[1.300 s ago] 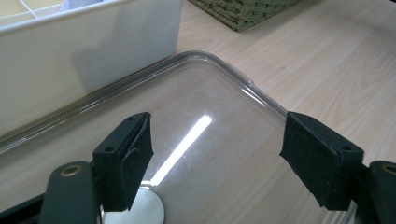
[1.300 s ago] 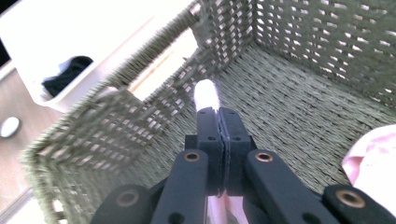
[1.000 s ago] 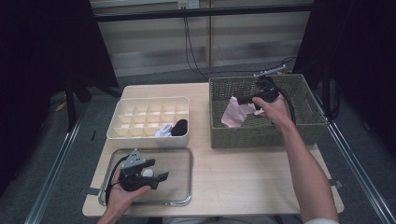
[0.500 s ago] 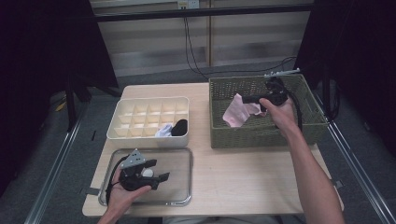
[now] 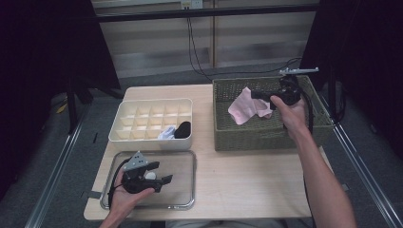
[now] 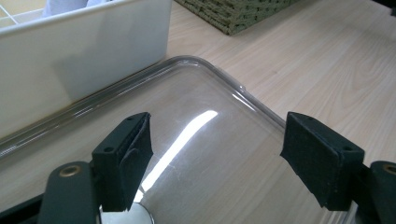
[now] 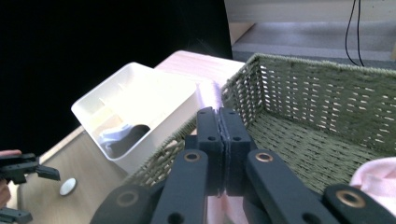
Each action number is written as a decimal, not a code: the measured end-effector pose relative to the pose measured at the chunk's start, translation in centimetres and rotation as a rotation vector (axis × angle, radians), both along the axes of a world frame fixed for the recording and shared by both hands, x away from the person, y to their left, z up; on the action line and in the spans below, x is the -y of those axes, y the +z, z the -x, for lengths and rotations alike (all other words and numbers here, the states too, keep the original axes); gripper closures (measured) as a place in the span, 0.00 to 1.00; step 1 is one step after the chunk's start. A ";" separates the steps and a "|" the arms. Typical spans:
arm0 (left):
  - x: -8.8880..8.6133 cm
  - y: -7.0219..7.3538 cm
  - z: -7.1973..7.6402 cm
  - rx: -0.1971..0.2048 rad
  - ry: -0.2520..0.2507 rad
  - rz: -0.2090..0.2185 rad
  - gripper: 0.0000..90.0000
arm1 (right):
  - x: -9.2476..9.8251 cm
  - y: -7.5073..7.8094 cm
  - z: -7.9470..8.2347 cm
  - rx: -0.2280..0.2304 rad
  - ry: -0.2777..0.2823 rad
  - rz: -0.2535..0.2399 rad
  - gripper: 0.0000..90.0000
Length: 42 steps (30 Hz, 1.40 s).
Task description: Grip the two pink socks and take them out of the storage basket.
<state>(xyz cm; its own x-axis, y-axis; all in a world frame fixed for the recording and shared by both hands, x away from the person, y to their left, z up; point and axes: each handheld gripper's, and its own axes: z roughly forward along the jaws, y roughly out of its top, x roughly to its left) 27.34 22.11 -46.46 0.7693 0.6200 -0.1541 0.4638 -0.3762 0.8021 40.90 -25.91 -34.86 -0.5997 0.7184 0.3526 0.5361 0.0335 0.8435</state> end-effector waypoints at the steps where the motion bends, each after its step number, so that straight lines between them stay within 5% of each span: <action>1: 0.1 0.0 0.0 -0.002 -0.002 0.004 0.27 | 0.0 0.1 0.0 0.002 0.001 -0.002 0.98; 14: 0.1 0.1 0.0 0.011 -0.003 -0.003 0.27 | -0.2 1.2 0.9 0.044 0.007 -0.062 0.98; 21: -0.3 0.2 -0.1 -0.017 0.007 0.042 0.27 | -0.5 2.0 2.1 0.071 0.006 -0.076 0.98; 42: -0.5 0.1 0.2 0.005 0.012 0.025 0.28 | -0.3 4.9 6.7 0.143 0.028 -0.096 0.98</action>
